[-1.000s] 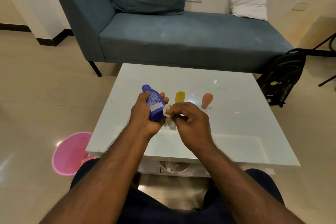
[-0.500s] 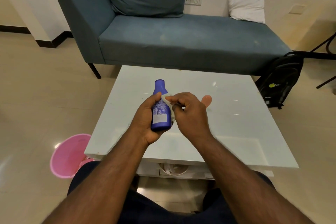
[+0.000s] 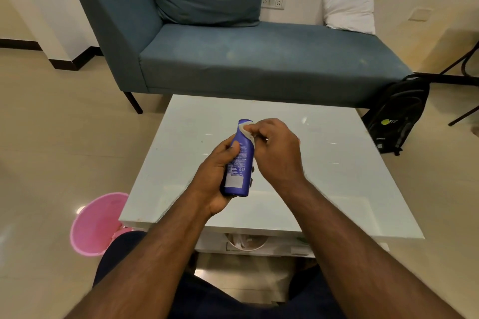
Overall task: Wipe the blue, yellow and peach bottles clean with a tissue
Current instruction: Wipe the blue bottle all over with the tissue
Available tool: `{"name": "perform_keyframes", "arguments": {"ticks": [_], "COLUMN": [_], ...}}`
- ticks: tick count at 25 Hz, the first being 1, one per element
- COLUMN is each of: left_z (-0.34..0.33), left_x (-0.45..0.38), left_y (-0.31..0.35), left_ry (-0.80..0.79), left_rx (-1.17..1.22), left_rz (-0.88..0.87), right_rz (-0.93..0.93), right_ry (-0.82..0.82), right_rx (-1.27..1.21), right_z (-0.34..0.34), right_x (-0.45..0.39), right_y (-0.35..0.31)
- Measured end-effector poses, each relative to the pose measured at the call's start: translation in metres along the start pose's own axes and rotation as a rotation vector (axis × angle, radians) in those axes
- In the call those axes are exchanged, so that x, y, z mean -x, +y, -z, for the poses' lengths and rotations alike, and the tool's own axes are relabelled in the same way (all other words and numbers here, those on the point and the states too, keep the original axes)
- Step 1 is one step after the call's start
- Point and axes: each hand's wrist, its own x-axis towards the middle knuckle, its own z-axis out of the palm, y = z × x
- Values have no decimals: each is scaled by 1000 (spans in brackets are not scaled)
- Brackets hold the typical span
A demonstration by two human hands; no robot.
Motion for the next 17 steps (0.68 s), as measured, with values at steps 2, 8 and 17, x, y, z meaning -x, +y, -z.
{"name": "perform_keyframes", "arguments": {"ticks": [2,8,17], "left_z": [2,7,6], "left_x": [-2,-4,-7], "left_y": [1,-6,-12], "left_ry": [10,11,47], "left_rx": [14,66,67], "left_rz": [-24,-5,27], "right_rz": [27,48,5], "right_ry": [-12,-40,-38], "right_rx": [-13,-45,-69], "right_z": [-2,-3,-10], "right_x": [12,35,40], "right_y": [0,4,-2]}}
